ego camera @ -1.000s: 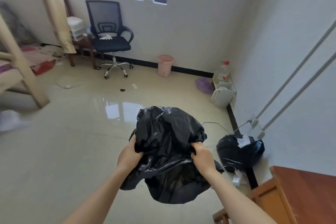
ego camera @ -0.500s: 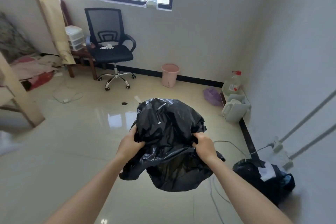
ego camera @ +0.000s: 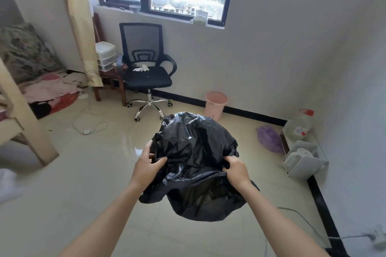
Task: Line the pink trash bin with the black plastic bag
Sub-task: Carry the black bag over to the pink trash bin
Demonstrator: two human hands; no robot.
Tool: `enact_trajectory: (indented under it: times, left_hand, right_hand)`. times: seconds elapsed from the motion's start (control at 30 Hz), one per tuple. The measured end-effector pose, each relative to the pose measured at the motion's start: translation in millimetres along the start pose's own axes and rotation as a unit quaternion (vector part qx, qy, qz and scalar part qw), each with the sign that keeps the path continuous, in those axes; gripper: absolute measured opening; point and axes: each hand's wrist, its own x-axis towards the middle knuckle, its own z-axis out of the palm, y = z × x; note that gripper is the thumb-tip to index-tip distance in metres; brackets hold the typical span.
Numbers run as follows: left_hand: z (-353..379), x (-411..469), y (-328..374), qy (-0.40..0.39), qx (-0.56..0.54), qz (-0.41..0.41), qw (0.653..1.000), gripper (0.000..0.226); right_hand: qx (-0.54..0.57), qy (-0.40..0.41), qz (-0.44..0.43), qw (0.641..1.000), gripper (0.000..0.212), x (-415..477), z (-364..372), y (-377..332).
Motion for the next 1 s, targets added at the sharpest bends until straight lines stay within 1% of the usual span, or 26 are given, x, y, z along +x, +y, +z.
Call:
enact_trajectory:
  times: [0.2, 0.3, 0.47, 0.63, 0.7, 0.8, 0.93, 1.0]
  left_hand:
    - [-26, 120, 13, -0.044, 0.026, 0.043, 0.998, 0.062]
    - [-28, 178, 13, -0.045, 0.030, 0.033, 0.998, 0.055]
    - [12, 253, -1, -0.064, 0.018, -0.017, 0.998, 0.036]
    - [70, 333, -1, -0.102, 0.023, -0.035, 0.994, 0.031]
    - [85, 367, 2, -0.099, 0.022, -0.045, 0.994, 0.030]
    - [96, 416, 3, -0.071, 0.012, -0.060, 0.996, 0.028]
    - [97, 472, -1, -0.044, 0.015, -0.092, 0.995, 0.028]
    - [97, 501, -4, -0.034, 0.015, -0.090, 0.995, 0.029]
  right_hand:
    - [0.001, 0.019, 0.037, 0.999, 0.036, 87, 1, -41]
    - [0.007, 0.030, 0.068, 0.997, 0.036, 124, 1, -49]
    - [0.004, 0.032, 0.128, 0.991, 0.037, 174, 4, -30]
    - [0.007, 0.043, 0.166, 0.985, 0.039, 247, -10, 1]
    - [0.009, 0.036, 0.174, 0.984, 0.040, 280, -15, 7]
    - [0.001, 0.007, 0.154, 0.988, 0.041, 333, -17, 8]
    - [0.000, -0.016, 0.142, 0.990, 0.041, 405, -16, -2]
    - [-0.004, -0.027, 0.134, 0.991, 0.041, 441, -13, -7]
